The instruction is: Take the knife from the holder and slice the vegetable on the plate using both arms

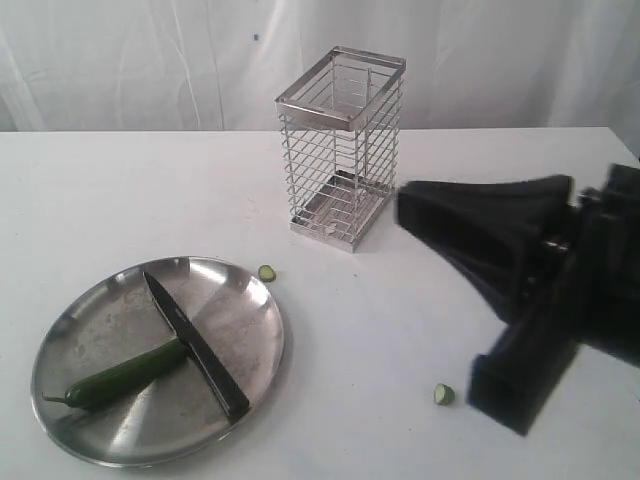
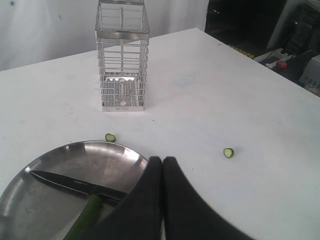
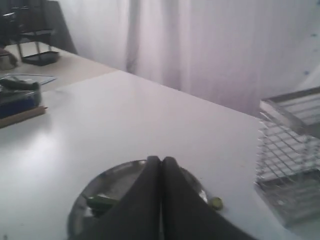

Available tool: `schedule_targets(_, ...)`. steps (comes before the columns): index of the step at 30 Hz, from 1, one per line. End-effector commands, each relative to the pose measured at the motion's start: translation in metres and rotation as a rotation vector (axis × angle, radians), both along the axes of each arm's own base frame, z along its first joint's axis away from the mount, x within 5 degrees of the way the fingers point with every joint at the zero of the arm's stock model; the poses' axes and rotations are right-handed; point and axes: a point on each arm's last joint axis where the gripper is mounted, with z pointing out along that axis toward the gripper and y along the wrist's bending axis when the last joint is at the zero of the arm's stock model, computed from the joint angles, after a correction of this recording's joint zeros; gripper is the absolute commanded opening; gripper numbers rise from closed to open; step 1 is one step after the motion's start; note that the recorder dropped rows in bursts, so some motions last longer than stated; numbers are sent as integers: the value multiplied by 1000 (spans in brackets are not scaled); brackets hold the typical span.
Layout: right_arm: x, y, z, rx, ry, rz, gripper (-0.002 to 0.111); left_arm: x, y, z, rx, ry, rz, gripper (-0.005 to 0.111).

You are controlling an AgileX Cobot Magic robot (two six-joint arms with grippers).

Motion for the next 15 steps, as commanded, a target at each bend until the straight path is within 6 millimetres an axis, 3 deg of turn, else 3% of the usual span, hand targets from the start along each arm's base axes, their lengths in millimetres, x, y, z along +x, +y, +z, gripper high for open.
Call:
schedule_targets(1,-10,-39,-38,1,9,-147,0,-1,-1,-1,-16,6,-4,0)
schedule_targets(7,-32,-71,-96,67,50,-274,0,-1,-1,-1,-14,6,-4,0)
schedule_targets(10,-39,-78,-111,96,33,-301,0,-1,-1,-1,-14,6,-4,0)
schedule_targets(15,-45,-85,-115,77,29,-341,0,-1,-1,-1,-14,6,-4,0)
